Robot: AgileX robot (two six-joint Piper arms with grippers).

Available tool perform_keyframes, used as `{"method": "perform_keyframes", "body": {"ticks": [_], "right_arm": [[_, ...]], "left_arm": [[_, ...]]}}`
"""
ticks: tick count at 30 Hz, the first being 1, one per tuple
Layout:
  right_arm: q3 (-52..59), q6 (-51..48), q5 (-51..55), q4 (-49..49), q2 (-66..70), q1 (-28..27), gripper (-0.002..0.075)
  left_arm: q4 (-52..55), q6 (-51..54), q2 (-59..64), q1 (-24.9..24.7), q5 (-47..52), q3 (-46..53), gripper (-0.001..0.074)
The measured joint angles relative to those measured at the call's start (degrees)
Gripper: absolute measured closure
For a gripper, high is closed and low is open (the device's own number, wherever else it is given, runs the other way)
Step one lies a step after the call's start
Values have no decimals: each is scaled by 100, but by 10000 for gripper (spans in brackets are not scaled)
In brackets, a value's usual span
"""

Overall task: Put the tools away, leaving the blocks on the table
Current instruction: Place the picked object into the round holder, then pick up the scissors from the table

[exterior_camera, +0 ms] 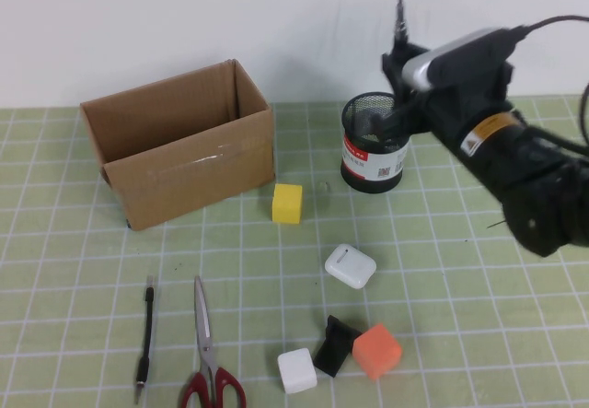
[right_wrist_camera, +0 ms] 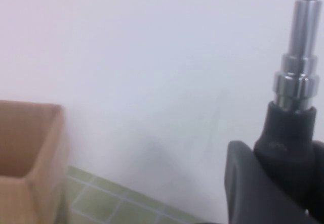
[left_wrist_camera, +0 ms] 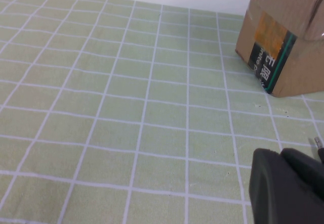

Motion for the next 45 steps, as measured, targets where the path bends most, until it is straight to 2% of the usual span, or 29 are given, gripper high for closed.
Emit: {"method": "perform_keyframes", "body": {"ticks": [11, 13, 17, 19, 21, 31, 39, 42, 43, 44, 45], "right_arm": [[-369, 255, -513, -279, 927, 13, 718], [-401, 268, -524, -279, 950, 13, 676], [-415, 270, -527, -279, 977, 13, 518], [-415, 270, -527, -279, 999, 13, 465], [-415, 270, -527, -279, 998, 13, 450], [-442, 270, -427, -279, 958, 13, 452], [-442, 280, 890, -294, -327, 13, 475], [-442, 280, 1751, -294, -1028, 13, 543], [-442, 280, 2111, -294, -1279, 13, 511], [-442, 280, 2489, -294, -1527, 13, 536], [-442, 291, 2877, -294, -1779, 13, 663]], "left_arm": [[0, 0, 0, 0, 0, 0, 739], [0, 0, 0, 0, 0, 0, 739], [0, 0, 0, 0, 0, 0, 739], [0, 0, 0, 0, 0, 0, 739], [0, 0, 0, 0, 0, 0, 739], [0, 0, 0, 0, 0, 0, 739], [0, 0, 0, 0, 0, 0, 739], [0, 0, 0, 0, 0, 0, 739], [0, 0, 0, 0, 0, 0, 739], [0, 0, 0, 0, 0, 0, 739], [0, 0, 0, 0, 0, 0, 739]]}}
